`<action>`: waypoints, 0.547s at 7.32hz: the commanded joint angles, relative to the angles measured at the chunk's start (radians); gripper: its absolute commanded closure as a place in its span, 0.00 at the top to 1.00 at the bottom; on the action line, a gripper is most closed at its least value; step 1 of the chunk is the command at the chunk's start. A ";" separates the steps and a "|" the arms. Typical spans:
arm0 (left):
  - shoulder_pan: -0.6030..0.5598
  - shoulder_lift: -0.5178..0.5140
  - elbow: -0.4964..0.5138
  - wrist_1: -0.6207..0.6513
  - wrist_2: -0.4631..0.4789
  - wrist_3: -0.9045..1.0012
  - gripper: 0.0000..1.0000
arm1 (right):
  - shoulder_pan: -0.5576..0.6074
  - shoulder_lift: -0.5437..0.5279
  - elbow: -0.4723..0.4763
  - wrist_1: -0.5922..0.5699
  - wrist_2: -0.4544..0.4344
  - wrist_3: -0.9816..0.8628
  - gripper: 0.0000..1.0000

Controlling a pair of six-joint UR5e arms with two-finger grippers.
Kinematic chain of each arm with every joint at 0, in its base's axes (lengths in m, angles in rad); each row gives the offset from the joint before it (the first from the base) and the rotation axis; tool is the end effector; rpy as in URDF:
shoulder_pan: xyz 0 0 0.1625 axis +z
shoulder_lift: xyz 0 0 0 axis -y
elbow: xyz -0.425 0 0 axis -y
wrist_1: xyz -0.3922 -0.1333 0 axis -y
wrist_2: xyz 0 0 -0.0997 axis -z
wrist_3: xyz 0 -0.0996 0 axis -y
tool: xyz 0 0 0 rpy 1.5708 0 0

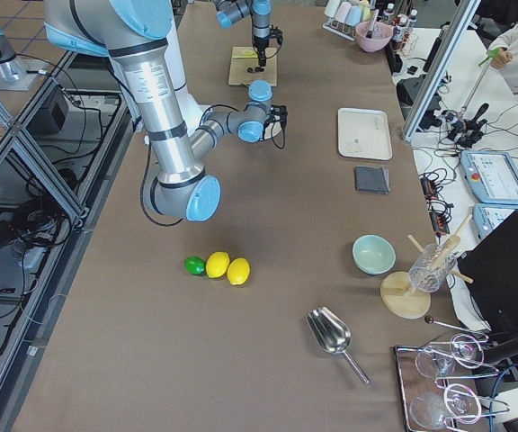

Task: Place red cherry on plate
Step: 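Drag the plate further toward center while the left gripper reaches the dark cherries, then release the plate and raise the right gripper while the left gripper grasps the cherries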

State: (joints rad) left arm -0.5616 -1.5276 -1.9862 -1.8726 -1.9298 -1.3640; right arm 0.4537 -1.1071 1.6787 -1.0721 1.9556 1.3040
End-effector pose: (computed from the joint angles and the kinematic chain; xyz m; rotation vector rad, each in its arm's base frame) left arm 0.3565 -0.3405 0.4551 -0.0703 0.7485 -0.2170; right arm -0.5411 -0.3706 0.2873 0.0475 -1.1089 -0.0386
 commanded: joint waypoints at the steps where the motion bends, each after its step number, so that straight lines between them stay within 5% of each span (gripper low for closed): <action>1: -0.001 0.000 0.003 0.000 0.000 -0.001 0.44 | 0.032 -0.002 0.019 -0.005 0.006 0.001 1.00; 4: -0.001 0.003 0.001 0.000 0.000 -0.001 0.44 | 0.078 -0.002 0.022 -0.006 0.051 0.001 1.00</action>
State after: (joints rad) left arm -0.5625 -1.5260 -1.9847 -1.8730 -1.9297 -1.3652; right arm 0.5080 -1.1085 1.7003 -1.0780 1.9794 1.3055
